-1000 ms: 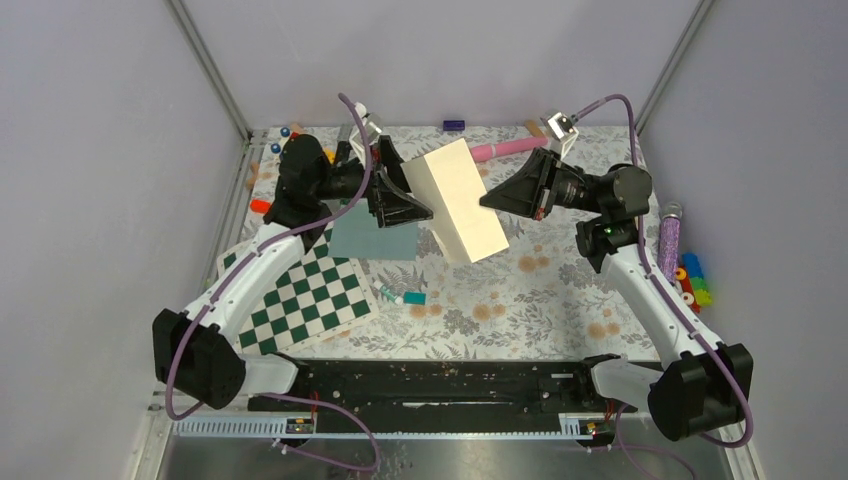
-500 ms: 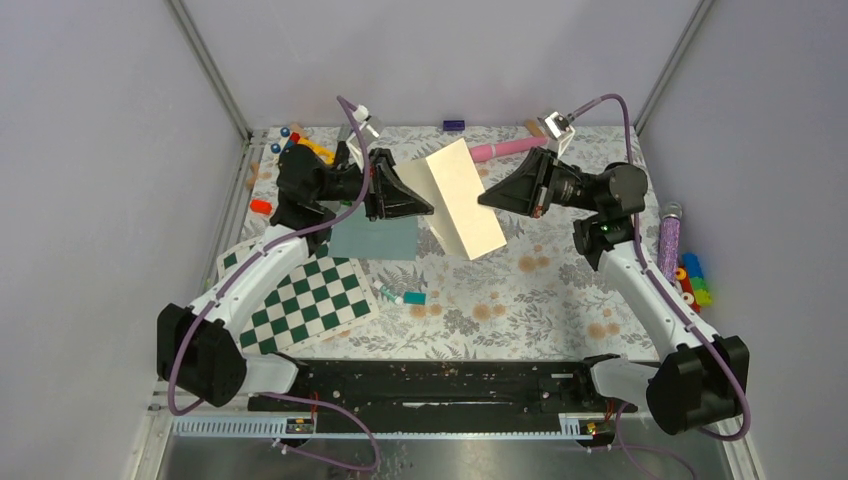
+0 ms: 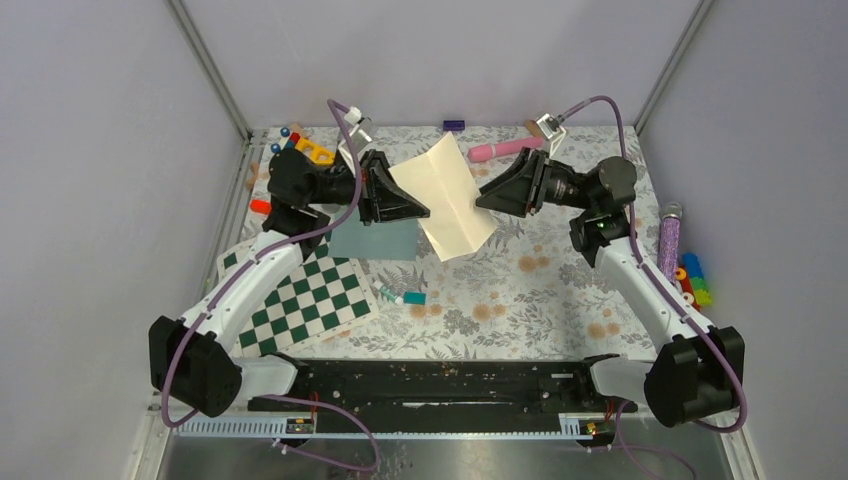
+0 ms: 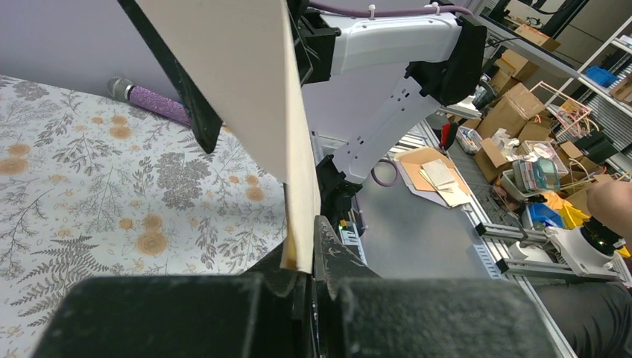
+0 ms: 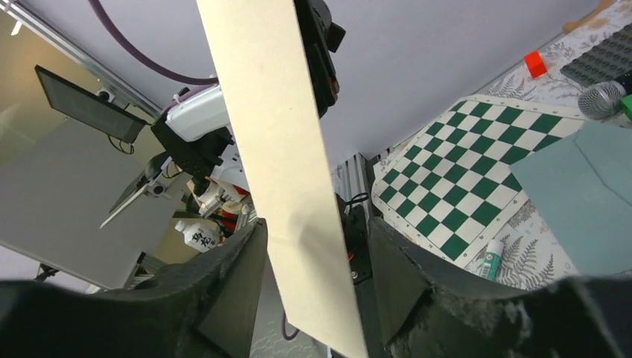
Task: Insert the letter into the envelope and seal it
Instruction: Fold the letter.
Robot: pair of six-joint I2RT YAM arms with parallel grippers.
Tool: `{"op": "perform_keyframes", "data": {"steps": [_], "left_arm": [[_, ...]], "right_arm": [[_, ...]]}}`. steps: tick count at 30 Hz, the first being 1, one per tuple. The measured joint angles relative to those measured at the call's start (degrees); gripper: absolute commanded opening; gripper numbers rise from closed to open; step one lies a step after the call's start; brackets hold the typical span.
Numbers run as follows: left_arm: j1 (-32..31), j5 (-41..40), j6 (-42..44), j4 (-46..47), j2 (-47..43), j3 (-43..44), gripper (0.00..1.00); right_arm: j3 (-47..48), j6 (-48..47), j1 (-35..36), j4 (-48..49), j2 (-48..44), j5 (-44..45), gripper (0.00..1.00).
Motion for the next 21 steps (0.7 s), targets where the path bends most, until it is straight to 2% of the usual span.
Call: {"op": "perform_keyframes", "data": {"steps": [3,6,10,14,19,21], "left_arm": [[0.0,-0.1,1.2,-1.4,0.0,0.0,0.0],[0.0,-0.7,3.7,-4.4,-0.2,0.0,0.0],[0.0,-3.8,10.3,-13.0,-1.4,0.0,0.0],[0.0,-8.6,16.3,-21.1,-2.3,0.2,0.0],[0.0,-12.7,19.9,-26.2,-2.3,0.2,0.0],[0.0,-13.6,20.6,-27.2,-2.3,0.2,0.0]], "right_arm": [[0.4,-3.0,0.0,-3.6,0.0,0.5,0.64],[1.5,-9.7,0.0,-11.9,-0.8,2.9,0.69],[3.9,-24.3,0.0,-28.7,-5.3,10.3,0.83],[7.6,-38.5,0.0,-41.4,-10.7,17.6,0.9],[9.7,-49.0,0.5,-48.9,-14.6,20.4,0.99],[9.7,-51.3,1.7,-50.7,-14.6,20.6,1.0]]}}
